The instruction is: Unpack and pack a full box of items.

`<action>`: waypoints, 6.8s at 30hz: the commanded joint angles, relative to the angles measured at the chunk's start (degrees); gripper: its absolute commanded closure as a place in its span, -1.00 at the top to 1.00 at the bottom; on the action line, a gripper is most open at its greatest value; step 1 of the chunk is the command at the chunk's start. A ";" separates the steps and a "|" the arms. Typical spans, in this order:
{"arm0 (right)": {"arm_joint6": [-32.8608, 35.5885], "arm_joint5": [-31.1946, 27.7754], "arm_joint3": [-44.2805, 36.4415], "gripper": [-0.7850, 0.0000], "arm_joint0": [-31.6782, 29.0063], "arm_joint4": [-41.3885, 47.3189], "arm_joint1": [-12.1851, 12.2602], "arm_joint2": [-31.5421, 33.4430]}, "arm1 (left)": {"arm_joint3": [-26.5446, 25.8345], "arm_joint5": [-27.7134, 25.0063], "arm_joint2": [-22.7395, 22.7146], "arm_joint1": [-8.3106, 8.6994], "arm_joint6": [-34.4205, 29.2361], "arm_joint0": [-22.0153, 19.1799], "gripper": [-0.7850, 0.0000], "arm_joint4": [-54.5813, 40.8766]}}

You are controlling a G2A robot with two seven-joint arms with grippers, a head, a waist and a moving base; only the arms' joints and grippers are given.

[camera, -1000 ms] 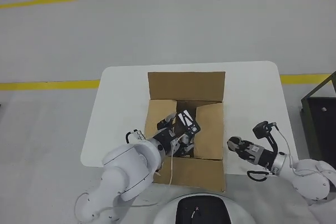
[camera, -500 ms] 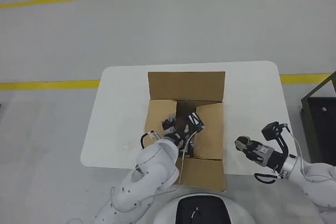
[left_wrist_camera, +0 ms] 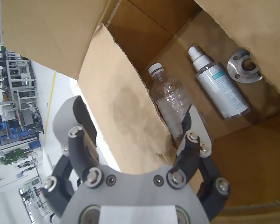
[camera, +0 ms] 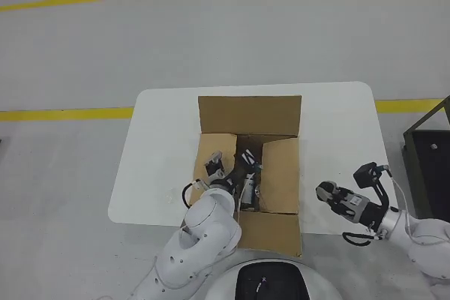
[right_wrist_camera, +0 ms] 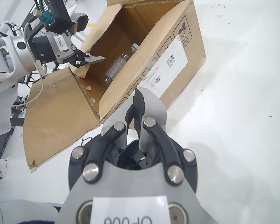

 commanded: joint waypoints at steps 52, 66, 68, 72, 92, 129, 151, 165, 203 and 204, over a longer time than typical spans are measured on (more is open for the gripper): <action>15.02 3.35 11.13 -1.00 20.61 8.57 -2.01 -14.30 | -5.19 0.10 -21.63 -1.61 -2.92 -0.68 1.00 -5.84; 10.27 3.21 9.76 -1.00 22.24 8.97 -2.29 -12.94 | -7.10 -2.11 -25.53 -1.44 -2.48 0.22 1.00 -6.13; 10.20 3.14 10.20 -1.00 23.23 8.92 -2.44 -13.55 | -7.19 -2.50 -26.12 -1.40 -2.48 0.20 1.00 -6.12; 8.72 2.62 12.19 -1.00 26.54 10.03 -3.23 -16.47 | -7.53 -2.62 -26.87 -1.42 -2.51 0.33 1.00 -6.74; 9.33 4.04 23.22 -1.00 36.61 8.86 -7.07 -29.73 | -3.78 -4.50 -33.34 -0.71 -0.53 -0.12 1.00 -2.27; 8.09 4.59 10.04 -1.00 25.77 9.04 -4.12 -8.03 | -13.62 -5.26 -27.00 -2.07 0.45 -4.20 1.00 -16.74; 10.92 4.14 3.31 -1.00 9.66 5.02 -2.21 3.62 | -7.38 3.76 -11.37 -5.15 1.24 -3.90 1.00 -46.28; 10.90 4.46 5.43 -1.00 10.22 2.43 -2.64 -2.55 | 4.15 26.64 -17.55 -6.68 14.74 5.20 1.00 -79.15; 9.53 5.07 10.13 -1.00 16.27 0.94 -4.18 -12.89 | 12.56 24.10 -18.93 -4.95 19.04 6.73 1.00 -77.78; 9.59 5.05 10.26 -1.00 16.46 0.90 -4.21 -13.06 | 13.29 23.79 -18.55 -5.03 19.29 6.35 1.00 -78.17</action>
